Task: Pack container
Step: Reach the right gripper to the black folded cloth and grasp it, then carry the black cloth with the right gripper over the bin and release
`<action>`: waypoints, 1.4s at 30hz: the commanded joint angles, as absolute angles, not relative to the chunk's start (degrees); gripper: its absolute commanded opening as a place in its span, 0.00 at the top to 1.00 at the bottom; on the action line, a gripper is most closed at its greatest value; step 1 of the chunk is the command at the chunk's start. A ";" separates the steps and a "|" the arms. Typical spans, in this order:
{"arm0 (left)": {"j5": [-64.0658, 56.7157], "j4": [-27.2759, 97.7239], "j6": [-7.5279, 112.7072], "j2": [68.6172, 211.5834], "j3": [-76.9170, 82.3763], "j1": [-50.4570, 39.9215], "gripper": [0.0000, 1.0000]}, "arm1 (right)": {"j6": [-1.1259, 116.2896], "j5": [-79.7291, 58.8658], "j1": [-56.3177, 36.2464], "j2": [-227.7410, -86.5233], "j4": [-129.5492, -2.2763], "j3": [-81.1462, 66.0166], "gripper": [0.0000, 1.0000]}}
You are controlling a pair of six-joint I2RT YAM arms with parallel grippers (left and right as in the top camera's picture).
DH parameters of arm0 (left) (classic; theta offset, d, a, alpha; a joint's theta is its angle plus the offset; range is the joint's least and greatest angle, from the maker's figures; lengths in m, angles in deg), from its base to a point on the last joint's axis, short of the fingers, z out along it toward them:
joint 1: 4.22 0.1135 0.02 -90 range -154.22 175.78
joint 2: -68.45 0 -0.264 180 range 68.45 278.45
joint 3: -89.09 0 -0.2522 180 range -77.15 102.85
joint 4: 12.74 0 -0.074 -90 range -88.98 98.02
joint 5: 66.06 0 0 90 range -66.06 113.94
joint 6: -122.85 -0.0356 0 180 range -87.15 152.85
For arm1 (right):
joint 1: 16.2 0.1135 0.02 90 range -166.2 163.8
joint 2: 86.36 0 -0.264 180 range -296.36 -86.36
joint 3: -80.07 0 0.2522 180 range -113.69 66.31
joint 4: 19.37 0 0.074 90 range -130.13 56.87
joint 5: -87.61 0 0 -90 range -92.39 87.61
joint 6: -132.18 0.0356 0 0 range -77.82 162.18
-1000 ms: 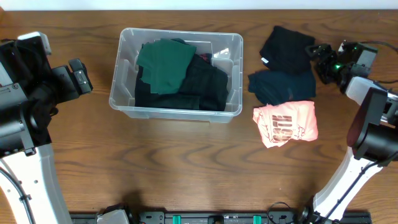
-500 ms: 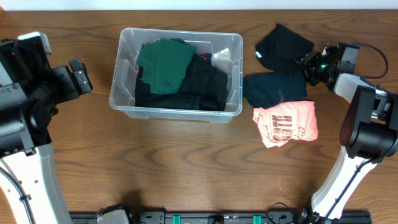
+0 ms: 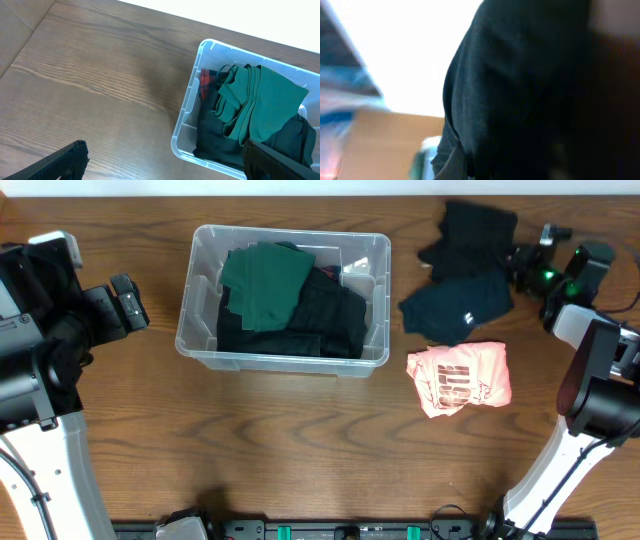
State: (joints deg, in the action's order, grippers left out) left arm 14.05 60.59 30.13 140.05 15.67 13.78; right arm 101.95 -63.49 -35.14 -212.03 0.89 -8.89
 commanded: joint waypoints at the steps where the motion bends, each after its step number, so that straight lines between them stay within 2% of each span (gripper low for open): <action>1: 14.55 60.57 31.03 140.20 15.82 14.04 0.02 | 116.57 -77.06 -32.84 -204.83 11.87 -9.76 0.99; 7: 14.58 60.57 31.03 140.20 15.82 14.04 0.02 | 124.66 -76.98 -28.87 -198.69 26.51 -9.76 0.99; 22: 14.55 60.57 31.03 140.20 15.82 14.04 0.02 | 128.75 -75.14 -15.82 -192.31 26.97 -9.76 0.99; 36: 14.55 60.57 31.03 140.20 15.82 14.04 0.02 | 141.21 -65.54 -1.63 -191.46 39.80 -9.78 0.99; 42: 14.55 60.57 31.03 140.20 15.82 14.04 0.02 | 133.99 -67.73 0.44 -191.46 32.43 -9.76 0.99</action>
State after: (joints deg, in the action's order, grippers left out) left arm 14.07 60.59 30.13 140.05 15.67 13.78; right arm 137.93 -69.85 -0.17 -193.95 34.51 -8.84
